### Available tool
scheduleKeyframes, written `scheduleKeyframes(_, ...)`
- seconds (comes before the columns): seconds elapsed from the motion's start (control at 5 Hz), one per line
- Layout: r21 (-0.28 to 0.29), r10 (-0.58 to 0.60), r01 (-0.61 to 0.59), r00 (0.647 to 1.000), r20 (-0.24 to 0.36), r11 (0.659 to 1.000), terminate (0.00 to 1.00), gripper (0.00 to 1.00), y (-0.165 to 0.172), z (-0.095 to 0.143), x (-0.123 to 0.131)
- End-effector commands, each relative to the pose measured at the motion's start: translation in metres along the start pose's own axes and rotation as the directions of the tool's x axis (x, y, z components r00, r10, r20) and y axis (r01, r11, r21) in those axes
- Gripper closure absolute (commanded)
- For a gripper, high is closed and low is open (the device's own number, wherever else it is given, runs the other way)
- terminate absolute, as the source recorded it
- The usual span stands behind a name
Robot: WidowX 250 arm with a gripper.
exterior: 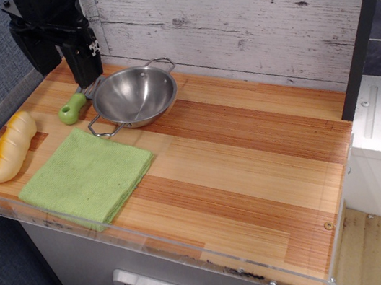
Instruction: Move the cloth to the center of the table's close edge.
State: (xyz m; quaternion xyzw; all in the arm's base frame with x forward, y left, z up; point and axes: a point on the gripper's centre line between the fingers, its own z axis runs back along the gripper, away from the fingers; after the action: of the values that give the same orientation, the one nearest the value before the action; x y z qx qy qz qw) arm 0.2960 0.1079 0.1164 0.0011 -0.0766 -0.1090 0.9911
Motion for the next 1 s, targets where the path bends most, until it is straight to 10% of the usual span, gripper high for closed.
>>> scheduleKeyframes(0.0, 0.0, 0.0, 0.0, 1.0, 0.0, 1.0, 0.0, 0.0, 0.0, 0.0, 0.0)
scheduleKeyframes(0.8, 0.071, 0.046, -0.045, 0.999, -0.004, 0.996, 0.0, 0.0, -0.005, -0.042, -0.049)
